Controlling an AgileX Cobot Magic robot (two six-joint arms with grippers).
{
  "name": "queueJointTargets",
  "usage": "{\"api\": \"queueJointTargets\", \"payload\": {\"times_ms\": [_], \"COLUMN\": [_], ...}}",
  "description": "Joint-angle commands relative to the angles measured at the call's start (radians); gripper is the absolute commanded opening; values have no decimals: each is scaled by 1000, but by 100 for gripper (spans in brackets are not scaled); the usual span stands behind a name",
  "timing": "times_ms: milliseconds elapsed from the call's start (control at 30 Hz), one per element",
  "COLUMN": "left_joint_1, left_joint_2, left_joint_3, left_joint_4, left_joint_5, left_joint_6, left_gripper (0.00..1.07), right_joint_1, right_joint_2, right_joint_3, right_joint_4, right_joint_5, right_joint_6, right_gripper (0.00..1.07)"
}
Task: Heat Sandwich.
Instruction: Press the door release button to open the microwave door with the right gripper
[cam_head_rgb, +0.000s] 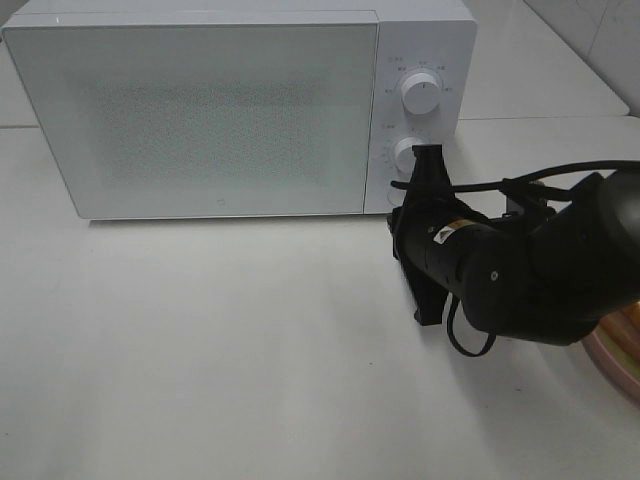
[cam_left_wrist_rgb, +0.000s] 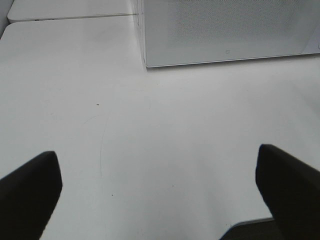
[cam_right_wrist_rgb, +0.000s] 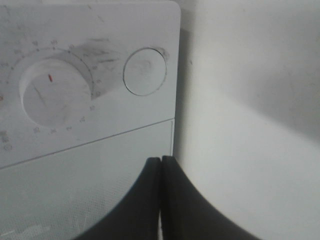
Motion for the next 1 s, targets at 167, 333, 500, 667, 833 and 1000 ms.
{"api": "queueJointTargets", "payload": {"times_ms": [167, 333, 500, 667, 833, 1000], "left_joint_1": [3, 3, 3, 3, 3, 3], "left_joint_2": [-21, -21, -21, -21, -21, -21], "left_joint_3": [2, 2, 2, 2, 2, 2], "left_joint_4": [-2, -2, 0, 0, 0, 0], "left_joint_5": [-6, -6, -6, -6, -6, -6], "left_joint_6": [-2, -2, -2, -2, -2, -2], "left_gripper": [98, 98, 98, 98, 98, 98], "right_joint_1": [-80, -112, -129, -141, -153, -164], "right_joint_2": [34, 65, 98, 132, 154, 187], "right_joint_3": [-61, -91, -128, -165, -183, -209], "right_joint_4": [-54, -91, -126, -129, -143, -169], "right_joint_5": [47, 58, 62, 62, 45, 46], "right_joint_6": [18, 74, 118, 123, 147, 172], "right_gripper": [0, 0, 0, 0, 0, 0]}}
